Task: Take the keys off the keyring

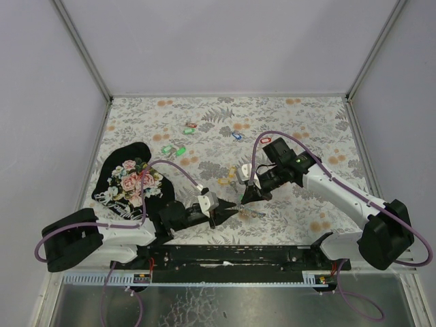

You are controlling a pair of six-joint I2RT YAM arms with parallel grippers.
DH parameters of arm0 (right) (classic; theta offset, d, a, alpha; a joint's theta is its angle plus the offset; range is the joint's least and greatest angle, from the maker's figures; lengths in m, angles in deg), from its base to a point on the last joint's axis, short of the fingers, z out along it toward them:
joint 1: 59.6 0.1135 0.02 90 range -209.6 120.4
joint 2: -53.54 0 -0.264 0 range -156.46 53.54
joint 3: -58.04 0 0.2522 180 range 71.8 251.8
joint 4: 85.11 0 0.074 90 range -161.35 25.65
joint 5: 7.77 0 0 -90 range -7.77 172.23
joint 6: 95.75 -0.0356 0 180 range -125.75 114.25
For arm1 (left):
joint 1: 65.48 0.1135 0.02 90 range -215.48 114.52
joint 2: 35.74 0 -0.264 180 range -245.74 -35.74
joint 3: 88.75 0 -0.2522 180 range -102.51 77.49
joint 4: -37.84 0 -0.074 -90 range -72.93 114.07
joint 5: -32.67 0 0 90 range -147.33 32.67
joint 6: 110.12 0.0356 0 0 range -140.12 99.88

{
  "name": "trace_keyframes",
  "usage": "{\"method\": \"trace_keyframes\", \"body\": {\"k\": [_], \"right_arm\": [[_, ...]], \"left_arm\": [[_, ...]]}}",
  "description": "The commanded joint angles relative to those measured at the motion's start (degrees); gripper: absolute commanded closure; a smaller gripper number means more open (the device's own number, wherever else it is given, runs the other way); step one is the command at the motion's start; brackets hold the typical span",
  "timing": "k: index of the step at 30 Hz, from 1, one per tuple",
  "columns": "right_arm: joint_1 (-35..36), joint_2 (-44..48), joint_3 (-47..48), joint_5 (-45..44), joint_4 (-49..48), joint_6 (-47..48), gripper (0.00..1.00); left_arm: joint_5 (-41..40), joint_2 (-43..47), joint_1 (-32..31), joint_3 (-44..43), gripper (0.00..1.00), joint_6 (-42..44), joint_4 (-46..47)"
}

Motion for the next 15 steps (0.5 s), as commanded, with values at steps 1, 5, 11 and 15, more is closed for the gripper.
{"method": "trace_keyframes", "body": {"k": [1, 5, 11, 15], "right_arm": [[-0.3, 1.7, 2.0, 3.4, 0.3, -0.3, 1.00], [-0.3, 1.7, 1.9, 3.3, 0.1, -0.6, 1.00], [-0.3, 1.9, 2.2, 3.1, -0.4, -1.7, 1.00], [-0.3, 2.0, 2.1, 3.0, -0.7, -2.1, 1.00]], "left_arm": [[1.0, -1.3, -0.5, -1.8, 0.75, 0.7, 6.0], [1.1, -2.5, -0.5, -2.2, 0.78, 0.1, 6.7], [-3.3, 0.2, -0.5, -0.1, 0.77, -1.0, 7.8], [-7.0, 5.0, -0.8, 2.6, 0.77, -1.7, 6.8]]}}
